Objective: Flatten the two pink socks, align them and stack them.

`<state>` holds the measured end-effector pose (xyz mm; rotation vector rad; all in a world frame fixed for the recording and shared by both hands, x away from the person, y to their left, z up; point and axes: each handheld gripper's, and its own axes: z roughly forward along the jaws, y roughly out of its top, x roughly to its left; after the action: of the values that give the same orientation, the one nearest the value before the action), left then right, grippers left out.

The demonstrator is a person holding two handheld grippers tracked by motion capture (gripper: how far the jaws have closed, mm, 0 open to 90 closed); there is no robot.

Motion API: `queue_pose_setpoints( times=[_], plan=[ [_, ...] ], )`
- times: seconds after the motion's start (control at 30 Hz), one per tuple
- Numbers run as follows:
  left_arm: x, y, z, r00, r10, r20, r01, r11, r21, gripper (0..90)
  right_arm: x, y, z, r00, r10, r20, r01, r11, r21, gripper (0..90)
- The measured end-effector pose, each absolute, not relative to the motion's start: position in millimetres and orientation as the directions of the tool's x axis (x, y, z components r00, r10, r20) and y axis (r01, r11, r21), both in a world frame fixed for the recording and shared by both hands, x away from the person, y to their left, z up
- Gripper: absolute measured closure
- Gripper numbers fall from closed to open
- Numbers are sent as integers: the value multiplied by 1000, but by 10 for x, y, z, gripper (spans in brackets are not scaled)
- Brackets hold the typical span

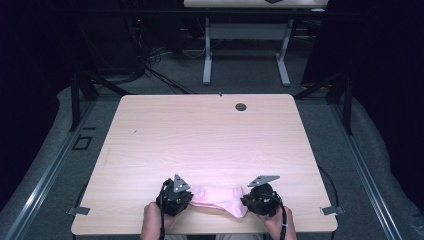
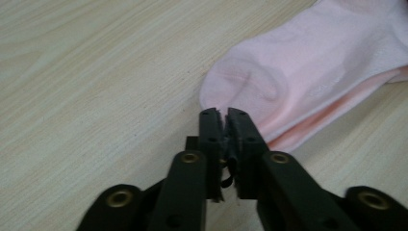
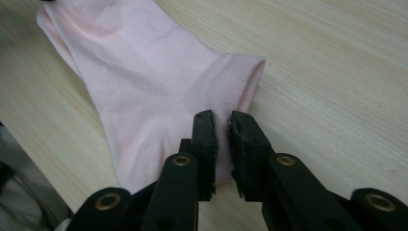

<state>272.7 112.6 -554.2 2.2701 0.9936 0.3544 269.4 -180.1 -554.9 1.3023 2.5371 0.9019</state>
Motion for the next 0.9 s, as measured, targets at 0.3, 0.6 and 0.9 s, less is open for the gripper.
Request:
queue_pose_setpoints(
  times=[0.3,0.6,0.9],
  plan=[
    [2698,1323,-5423,633,773,-30,584,-452,675,340,2654,-1901,-5432,-581,802,139,682,386,622,544],
    [2628,1616,-5315,574,818,-25,587,-390,709,174,2580,-2103,-5293,-554,825,111,644,340,685,255],
    [2603,1978,-5331,516,856,-26,623,-354,698,149,2550,-2367,-5315,-498,862,92,647,298,702,20]
  ],
)
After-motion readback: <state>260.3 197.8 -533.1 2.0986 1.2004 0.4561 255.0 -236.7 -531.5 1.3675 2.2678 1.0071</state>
